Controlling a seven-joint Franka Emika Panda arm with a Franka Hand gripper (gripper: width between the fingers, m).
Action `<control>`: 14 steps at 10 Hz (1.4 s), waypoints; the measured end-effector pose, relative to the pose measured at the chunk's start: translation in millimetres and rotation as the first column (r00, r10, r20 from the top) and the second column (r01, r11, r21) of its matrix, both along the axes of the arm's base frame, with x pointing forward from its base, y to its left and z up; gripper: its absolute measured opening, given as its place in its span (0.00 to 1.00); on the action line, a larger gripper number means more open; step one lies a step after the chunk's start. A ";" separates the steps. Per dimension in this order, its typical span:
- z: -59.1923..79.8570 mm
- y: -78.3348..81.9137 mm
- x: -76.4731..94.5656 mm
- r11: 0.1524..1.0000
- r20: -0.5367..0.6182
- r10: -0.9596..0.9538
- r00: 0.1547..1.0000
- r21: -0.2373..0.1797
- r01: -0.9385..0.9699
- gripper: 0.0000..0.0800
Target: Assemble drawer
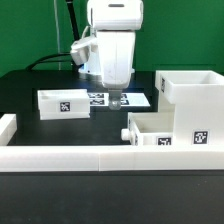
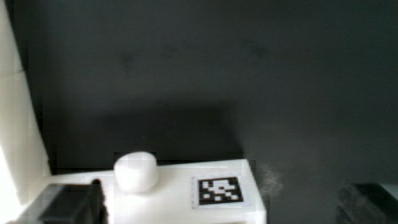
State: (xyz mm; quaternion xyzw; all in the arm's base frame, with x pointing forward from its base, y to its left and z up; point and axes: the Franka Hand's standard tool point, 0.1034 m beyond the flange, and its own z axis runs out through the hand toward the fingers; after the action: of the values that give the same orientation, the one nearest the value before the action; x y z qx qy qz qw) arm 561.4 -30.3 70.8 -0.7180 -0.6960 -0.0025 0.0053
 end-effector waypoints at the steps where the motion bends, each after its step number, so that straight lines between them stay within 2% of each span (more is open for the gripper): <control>1: -3.1 -2.6 -0.2 1.000 0.001 0.023 1.000 0.003 -0.023 0.81; 2: -13.9 -11.2 -0.1 0.998 -0.003 0.062 0.998 0.029 -0.062 0.81; 5: -21.3 -35.8 14.5 0.987 0.011 0.088 0.996 0.136 -0.089 0.81; 8: -31.1 -42.6 20.1 0.973 0.006 0.098 0.995 0.211 -0.097 0.81; 11: -39.7 -23.2 26.5 0.971 -0.007 0.072 0.997 0.229 -0.068 0.81; 14: -40.8 -0.4 31.3 0.969 -0.026 0.014 1.000 0.247 -0.007 0.81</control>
Offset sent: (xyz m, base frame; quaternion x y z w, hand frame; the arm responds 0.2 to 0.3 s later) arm 0.0277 0.0068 -0.0059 -0.0192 0.2225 -0.0353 0.9741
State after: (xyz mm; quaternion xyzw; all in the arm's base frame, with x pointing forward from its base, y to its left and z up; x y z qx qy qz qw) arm 592.6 -30.7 30.0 -0.7082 -0.6938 -0.0791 0.1042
